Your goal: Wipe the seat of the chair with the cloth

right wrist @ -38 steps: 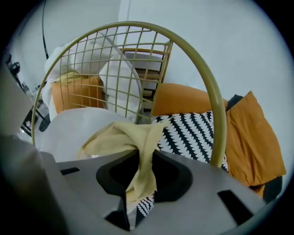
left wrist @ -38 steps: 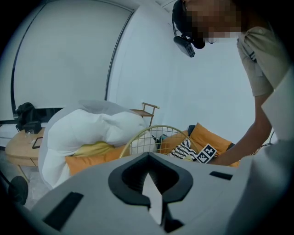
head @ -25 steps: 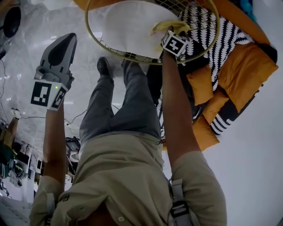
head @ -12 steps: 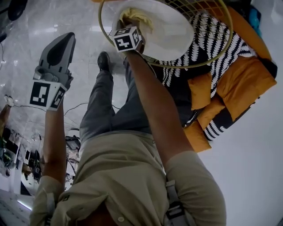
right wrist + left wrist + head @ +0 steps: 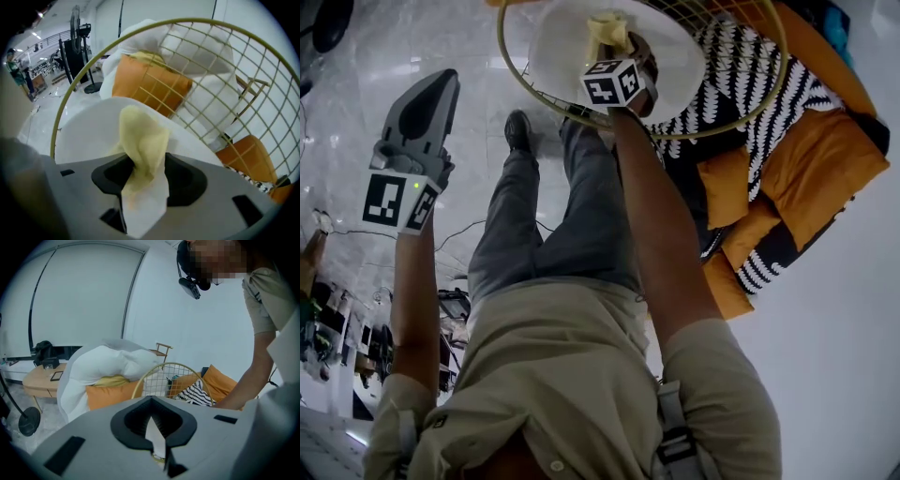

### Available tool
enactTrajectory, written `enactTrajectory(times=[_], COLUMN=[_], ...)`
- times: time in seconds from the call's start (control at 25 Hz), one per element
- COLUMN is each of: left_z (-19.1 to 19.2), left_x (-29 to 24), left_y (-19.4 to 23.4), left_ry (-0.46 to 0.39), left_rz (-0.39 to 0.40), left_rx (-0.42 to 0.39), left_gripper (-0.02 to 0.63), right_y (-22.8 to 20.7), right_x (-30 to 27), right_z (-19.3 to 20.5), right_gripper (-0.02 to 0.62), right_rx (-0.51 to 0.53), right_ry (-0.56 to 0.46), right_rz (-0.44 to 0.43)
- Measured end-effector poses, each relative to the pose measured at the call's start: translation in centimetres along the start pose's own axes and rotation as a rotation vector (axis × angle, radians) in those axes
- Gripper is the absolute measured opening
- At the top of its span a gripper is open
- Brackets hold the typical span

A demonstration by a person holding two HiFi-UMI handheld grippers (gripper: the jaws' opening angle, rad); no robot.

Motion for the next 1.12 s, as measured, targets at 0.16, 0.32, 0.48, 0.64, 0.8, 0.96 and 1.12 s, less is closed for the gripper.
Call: enactTrajectory(times=[0.16,0.32,0.48,0.64,0.8,0.96,1.12], left_z=[-0.9,-2.4,-3.5,-3.7,-2.8,-1.4,0.9], left_x=[-1.2,-2.7,-4.2,-4.7,-3.9,-2.1,-0.5], left_y=[-1.8,-3.1,-4.4,-5.5,-5.0,-3.9,-2.2], left_ry=[0.005,0.002,-0.004,-0.010,-0.006,-0.004,0.001], left_rz=[0.030,0.075,0.109,0.132,0.113,0.070,0.027], left_rx=[-0.029,-0.058,-0.074,-0.086,-0.076,-0.046,-0.007], left_gripper=[0.014,0.014,0.014,0.014,0.014,0.014,0.014], right_y=[-5.2,-12.3,-14.0,-13.1,-11.5,-5.8,4.0], right_x=[0.4,5.2,8.1,7.5,6.2,3.6,0.7], right_z=[3.9,10.7,13.2,13.3,12.4,8.8,2.7], right_gripper=[0.046,0.043,0.040,0.040,0.040,0.040,0.040], right_rx=[-0.033,-0.159,-0.154,-0.154,-0.159,-0.100,0.030], right_ry=[0.051,0.164,0.179,0.173,0.170,0.135,0.059], right_rz=[-0.020,0.223,0.290,0.264,0.225,0.094,-0.102])
Point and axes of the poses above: the fingertips, and each gripper's own axes: x backward along the fingers, y to its left, z out of its underside, the point moved 8 cm from there along x, backward along the fingers
